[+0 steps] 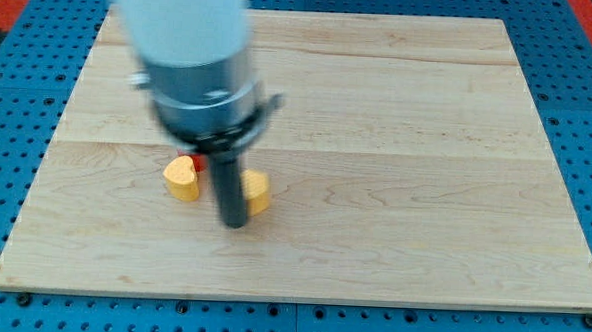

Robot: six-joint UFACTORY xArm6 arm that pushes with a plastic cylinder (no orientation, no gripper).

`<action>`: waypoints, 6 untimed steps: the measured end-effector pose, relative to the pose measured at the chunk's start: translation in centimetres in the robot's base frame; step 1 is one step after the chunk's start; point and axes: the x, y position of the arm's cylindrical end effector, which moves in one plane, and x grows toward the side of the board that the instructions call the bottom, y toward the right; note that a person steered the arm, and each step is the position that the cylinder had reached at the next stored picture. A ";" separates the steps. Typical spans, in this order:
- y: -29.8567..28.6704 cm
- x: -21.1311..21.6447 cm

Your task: Move the yellow heart into the yellow hexagon

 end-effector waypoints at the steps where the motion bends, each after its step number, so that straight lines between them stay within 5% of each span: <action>1: 0.5 1.4; 3: -18.9 1.7; 4: -17.6 -2.9; 6: 4.2 -3.4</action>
